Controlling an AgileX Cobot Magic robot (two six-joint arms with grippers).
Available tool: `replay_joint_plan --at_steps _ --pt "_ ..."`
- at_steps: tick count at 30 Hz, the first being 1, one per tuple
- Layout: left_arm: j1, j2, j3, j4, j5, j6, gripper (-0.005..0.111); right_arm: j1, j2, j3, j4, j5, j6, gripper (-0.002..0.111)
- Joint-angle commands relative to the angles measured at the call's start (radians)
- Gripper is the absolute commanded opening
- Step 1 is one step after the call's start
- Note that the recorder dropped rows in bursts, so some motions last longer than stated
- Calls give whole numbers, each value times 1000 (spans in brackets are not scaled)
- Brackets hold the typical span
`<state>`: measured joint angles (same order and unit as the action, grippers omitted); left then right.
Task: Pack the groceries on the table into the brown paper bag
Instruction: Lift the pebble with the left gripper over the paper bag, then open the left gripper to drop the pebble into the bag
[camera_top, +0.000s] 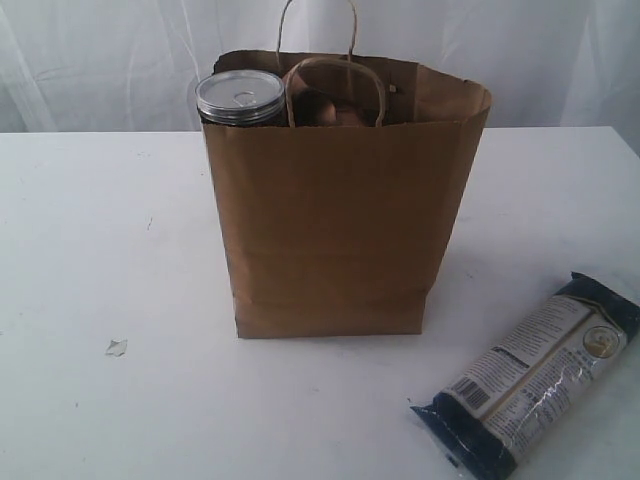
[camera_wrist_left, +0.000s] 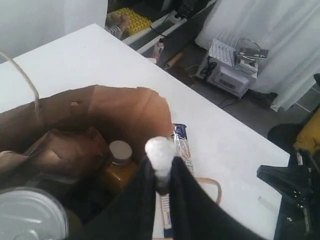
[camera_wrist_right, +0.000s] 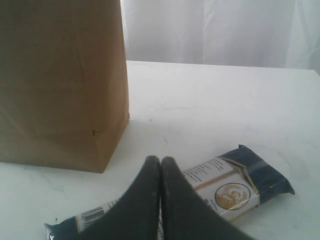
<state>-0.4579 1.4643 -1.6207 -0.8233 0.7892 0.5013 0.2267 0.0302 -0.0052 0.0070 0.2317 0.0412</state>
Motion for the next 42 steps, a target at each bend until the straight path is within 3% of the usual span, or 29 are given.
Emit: replay_joint_plan --at_steps 1,7,20,29,32,39,42 --pt "-48 64 -10 -33 -32 58 0 -9 -4 5 1 -2 -1 0" --pt "-124 155 -67 -37 -87 130 0 -9 -4 5 1 -2 -1 0" --pt "-183 272 -128 -37 -88 142 0 -9 -4 5 1 -2 -1 0" --pt "-183 310 -128 -37 -120 151 2 -9 -4 5 1 -2 -1 0" --pt "-183 321 -128 -37 -124 154 13 -9 -4 5 1 -2 29 0" --pt "-183 325 -128 -59 -189 150 64 -9 -4 5 1 -2 24 0" --pt "-183 325 -148 -59 -190 150 70 -9 -4 5 1 -2 24 0"
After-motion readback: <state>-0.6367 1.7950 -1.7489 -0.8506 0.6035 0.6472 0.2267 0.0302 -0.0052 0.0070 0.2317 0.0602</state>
